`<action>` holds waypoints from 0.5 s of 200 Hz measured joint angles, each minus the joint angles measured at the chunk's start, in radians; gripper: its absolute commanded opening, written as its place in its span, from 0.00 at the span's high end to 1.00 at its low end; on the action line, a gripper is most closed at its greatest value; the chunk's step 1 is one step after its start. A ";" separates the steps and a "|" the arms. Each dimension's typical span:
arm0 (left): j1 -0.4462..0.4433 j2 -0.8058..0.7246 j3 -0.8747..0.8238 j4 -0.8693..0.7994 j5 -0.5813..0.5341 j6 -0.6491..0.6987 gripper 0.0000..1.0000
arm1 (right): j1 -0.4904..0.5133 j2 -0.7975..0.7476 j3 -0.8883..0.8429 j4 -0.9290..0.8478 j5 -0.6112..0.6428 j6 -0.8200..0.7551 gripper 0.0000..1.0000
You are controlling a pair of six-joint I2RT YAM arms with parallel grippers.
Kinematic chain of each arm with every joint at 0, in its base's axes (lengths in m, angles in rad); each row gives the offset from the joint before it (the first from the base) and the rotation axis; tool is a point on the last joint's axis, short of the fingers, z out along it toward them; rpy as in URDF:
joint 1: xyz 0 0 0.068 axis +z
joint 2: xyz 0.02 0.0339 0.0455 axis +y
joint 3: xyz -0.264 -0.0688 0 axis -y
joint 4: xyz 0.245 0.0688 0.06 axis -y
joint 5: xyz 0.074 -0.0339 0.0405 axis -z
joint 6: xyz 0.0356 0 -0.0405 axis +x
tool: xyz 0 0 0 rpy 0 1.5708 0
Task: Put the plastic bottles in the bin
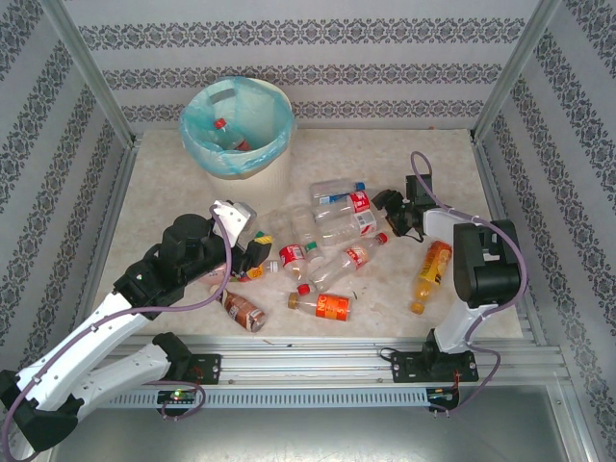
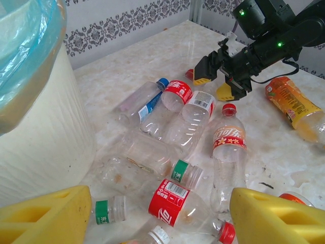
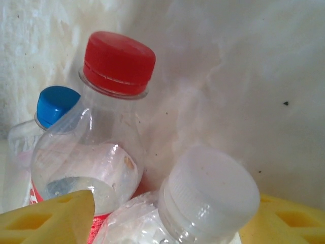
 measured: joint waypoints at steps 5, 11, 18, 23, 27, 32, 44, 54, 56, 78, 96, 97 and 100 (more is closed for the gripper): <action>0.000 0.000 0.000 0.000 0.000 0.000 0.27 | 0.000 0.002 0.000 0.002 -0.001 0.000 0.33; 0.000 0.000 0.000 0.000 0.000 0.000 0.27 | 0.000 0.005 0.000 0.005 -0.003 -0.001 0.35; 0.000 0.000 0.000 0.000 0.000 0.000 0.27 | -0.003 0.008 0.000 0.006 -0.005 -0.001 0.36; 0.000 0.000 0.000 0.000 0.000 0.000 0.27 | -0.005 0.010 0.000 0.008 -0.007 -0.002 0.38; 0.000 0.000 0.000 0.000 0.000 0.000 0.27 | -0.007 0.011 0.000 0.011 -0.008 -0.001 0.39; 0.000 0.000 0.000 0.000 0.000 0.000 0.27 | -0.010 0.013 0.000 0.016 -0.007 0.000 0.40; 0.000 0.000 0.000 0.000 0.000 0.000 0.27 | -0.018 0.013 -0.001 0.022 -0.007 -0.001 0.43; 0.000 0.000 0.000 0.000 0.000 0.000 0.27 | -0.024 0.013 -0.002 0.031 -0.007 -0.002 0.46; 0.000 0.000 0.000 0.000 0.000 0.000 0.27 | -0.026 0.013 -0.003 0.032 -0.007 -0.003 0.47; 0.000 0.003 0.000 0.000 0.000 0.000 0.27 | -0.041 0.013 -0.019 0.043 -0.007 -0.010 0.52; 0.000 0.008 0.000 0.000 0.000 0.000 0.27 | -0.055 0.013 -0.025 0.043 -0.010 -0.021 0.52; 0.000 0.008 0.000 0.000 0.000 0.000 0.27 | -0.056 0.013 -0.025 0.043 -0.011 -0.021 0.52; 0.000 0.009 0.000 0.000 0.000 0.000 0.27 | -0.059 0.013 -0.025 0.043 -0.011 -0.023 0.51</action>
